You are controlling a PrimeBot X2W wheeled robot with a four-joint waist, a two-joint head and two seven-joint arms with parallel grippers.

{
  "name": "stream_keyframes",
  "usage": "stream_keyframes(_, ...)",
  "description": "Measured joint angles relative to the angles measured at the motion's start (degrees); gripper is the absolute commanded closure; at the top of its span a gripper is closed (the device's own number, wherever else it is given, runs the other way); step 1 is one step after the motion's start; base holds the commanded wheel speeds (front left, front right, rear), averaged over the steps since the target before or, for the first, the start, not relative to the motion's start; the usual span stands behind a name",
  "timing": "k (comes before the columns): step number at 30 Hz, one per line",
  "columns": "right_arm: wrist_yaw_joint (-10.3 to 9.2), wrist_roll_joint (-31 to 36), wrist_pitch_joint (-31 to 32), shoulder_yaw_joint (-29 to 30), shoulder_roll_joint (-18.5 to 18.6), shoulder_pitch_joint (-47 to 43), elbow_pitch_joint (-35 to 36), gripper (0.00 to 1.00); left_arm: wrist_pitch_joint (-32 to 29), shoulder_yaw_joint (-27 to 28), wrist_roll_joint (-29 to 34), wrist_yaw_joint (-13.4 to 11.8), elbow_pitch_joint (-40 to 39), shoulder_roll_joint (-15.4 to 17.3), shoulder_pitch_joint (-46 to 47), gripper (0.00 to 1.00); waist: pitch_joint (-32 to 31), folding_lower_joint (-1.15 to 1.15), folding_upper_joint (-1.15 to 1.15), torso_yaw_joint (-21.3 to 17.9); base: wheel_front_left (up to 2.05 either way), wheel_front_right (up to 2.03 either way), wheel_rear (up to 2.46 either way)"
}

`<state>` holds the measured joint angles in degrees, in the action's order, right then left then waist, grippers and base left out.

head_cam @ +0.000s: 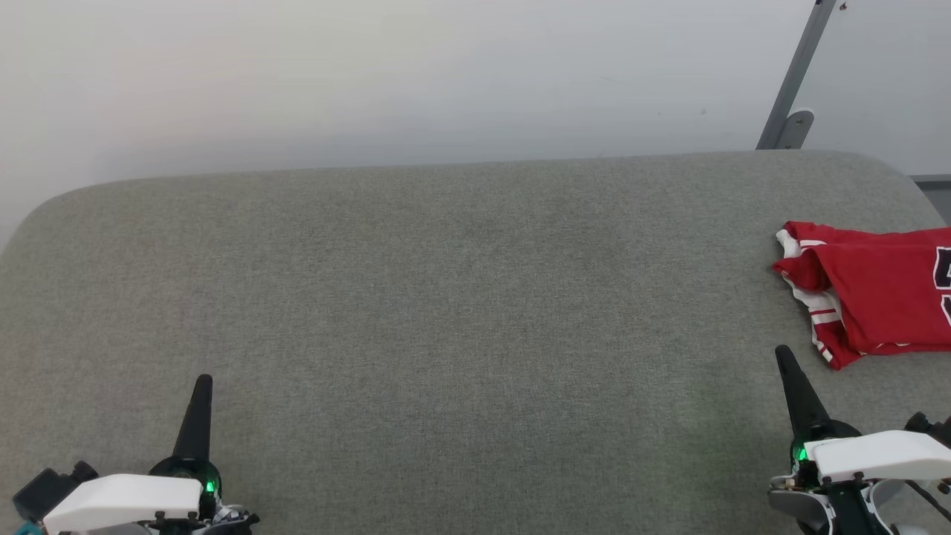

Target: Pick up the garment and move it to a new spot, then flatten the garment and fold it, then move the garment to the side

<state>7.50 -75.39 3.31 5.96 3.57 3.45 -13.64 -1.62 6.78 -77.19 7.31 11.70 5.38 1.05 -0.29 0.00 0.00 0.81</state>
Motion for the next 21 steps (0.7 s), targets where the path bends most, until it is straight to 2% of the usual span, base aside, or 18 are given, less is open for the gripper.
stream_keyframes(21, 0.00, -8.9, 1.7, 0.3, -0.3, 1.3, -0.1, 1.00, -2.5, -0.1, -8.0, 0.0, 1.2, -1.4, 2.5, 1.00, 0.2, 0.00, 0.00, -0.4, 0.00, 0.00, 0.00)
